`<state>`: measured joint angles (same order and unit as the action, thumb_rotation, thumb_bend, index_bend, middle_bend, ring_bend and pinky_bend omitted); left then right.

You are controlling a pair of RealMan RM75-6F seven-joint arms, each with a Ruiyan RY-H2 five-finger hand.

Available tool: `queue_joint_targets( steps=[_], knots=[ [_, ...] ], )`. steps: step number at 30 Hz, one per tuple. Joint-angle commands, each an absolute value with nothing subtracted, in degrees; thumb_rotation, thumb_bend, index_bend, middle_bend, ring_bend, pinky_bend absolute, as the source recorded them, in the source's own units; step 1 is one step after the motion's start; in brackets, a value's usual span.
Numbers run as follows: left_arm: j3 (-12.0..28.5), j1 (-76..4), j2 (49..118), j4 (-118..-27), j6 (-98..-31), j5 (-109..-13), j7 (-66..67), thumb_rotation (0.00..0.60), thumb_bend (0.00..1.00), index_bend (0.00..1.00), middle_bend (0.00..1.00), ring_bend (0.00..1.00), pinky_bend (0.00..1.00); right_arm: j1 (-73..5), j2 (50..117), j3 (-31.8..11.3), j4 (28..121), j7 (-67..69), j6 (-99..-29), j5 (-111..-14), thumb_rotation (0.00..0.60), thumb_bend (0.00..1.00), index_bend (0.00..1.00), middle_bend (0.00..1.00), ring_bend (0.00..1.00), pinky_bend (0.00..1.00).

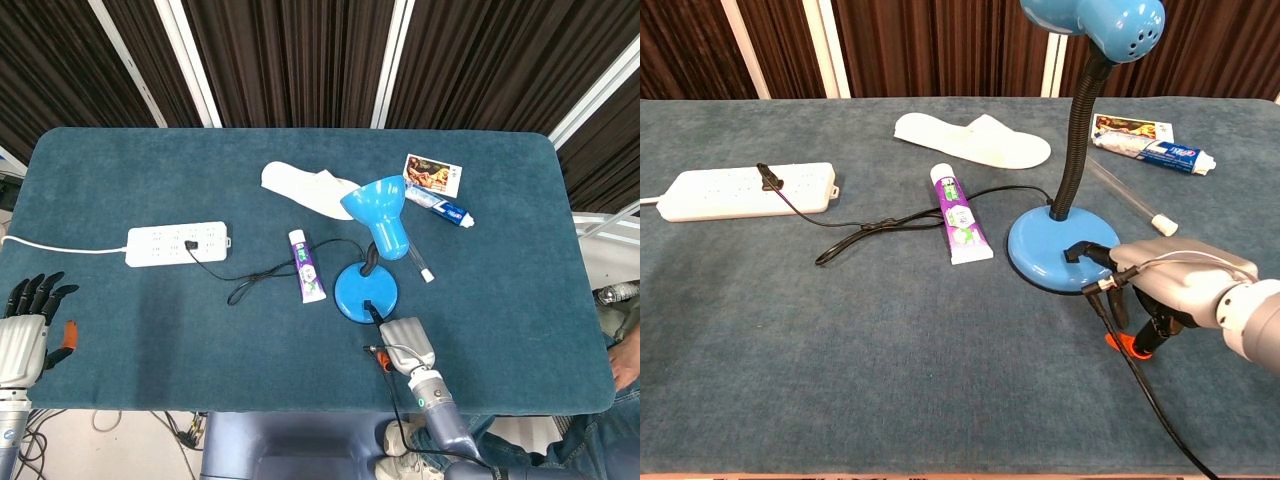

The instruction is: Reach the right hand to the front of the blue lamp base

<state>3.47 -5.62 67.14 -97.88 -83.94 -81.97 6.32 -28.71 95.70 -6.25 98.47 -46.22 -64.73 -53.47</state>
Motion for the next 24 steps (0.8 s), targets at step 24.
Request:
queue_joint_targets(
  steps=[24],
  knots=[
    [3.49, -5.67, 67.2, -97.66, -83.91, -81.89, 6.27, 0.6, 0.57, 0.21, 0.07, 0.01, 0.0, -30.83, 96.41, -2.81, 98.9, -49.69, -65.82, -50.41, 0.6, 0.4, 0.01, 0.55, 0.74, 1.0]
  ],
)
